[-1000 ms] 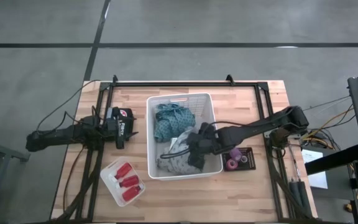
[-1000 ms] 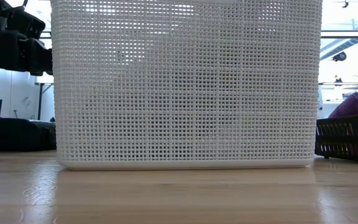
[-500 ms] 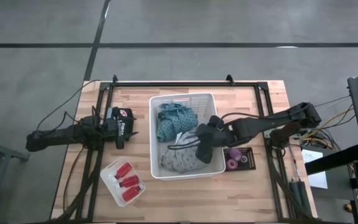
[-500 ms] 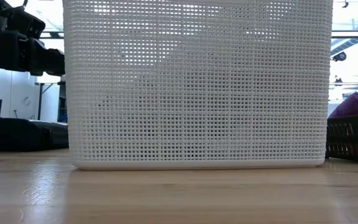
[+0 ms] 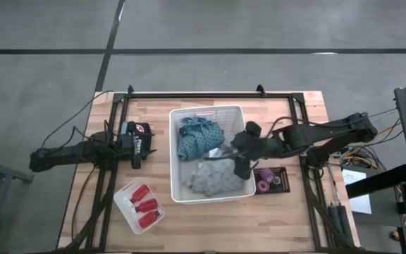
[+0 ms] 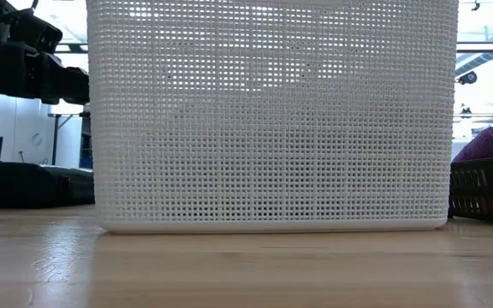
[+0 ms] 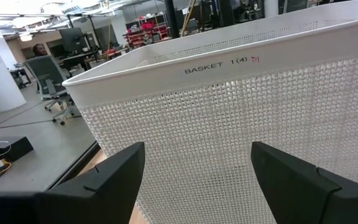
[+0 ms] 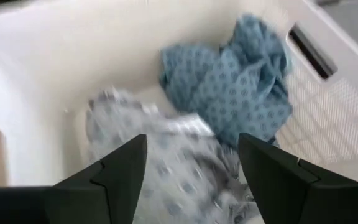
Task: Pick & place medical supplies in basket/bin
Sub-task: Return to Home Position
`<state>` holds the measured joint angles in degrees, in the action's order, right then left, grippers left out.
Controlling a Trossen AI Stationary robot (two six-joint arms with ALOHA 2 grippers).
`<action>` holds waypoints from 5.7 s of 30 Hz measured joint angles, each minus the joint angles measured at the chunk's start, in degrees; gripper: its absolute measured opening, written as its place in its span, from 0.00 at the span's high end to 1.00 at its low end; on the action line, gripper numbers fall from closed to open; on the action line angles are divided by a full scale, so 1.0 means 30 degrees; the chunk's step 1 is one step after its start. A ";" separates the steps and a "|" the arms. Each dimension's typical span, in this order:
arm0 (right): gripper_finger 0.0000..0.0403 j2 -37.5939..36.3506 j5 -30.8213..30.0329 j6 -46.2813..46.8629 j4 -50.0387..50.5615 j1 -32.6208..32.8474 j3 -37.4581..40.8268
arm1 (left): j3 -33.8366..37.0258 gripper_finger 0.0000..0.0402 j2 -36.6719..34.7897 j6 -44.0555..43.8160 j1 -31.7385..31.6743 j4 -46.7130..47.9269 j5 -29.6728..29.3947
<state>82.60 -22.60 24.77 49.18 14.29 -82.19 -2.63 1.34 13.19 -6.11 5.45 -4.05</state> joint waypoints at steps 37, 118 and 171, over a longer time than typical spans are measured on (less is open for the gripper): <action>0.39 -1.4316 0.6018 -0.7154 -1.5937 0.4406 1.4650 | 0.0006 0.25 0.0000 0.0006 0.0000 0.0000 0.0007; 0.39 -2.7099 0.4520 -0.6460 -1.6747 0.4398 2.7110 | 0.0000 0.26 0.0219 0.0007 0.0006 0.0001 0.0058; 0.39 -2.7107 0.4513 -0.6460 -1.6747 0.4394 2.7095 | 0.0004 0.26 0.0226 0.0002 0.0002 0.0001 0.0058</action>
<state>1.28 -9.06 5.39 -1.06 27.47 -0.91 -2.62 2.02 13.20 -6.10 5.45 -3.88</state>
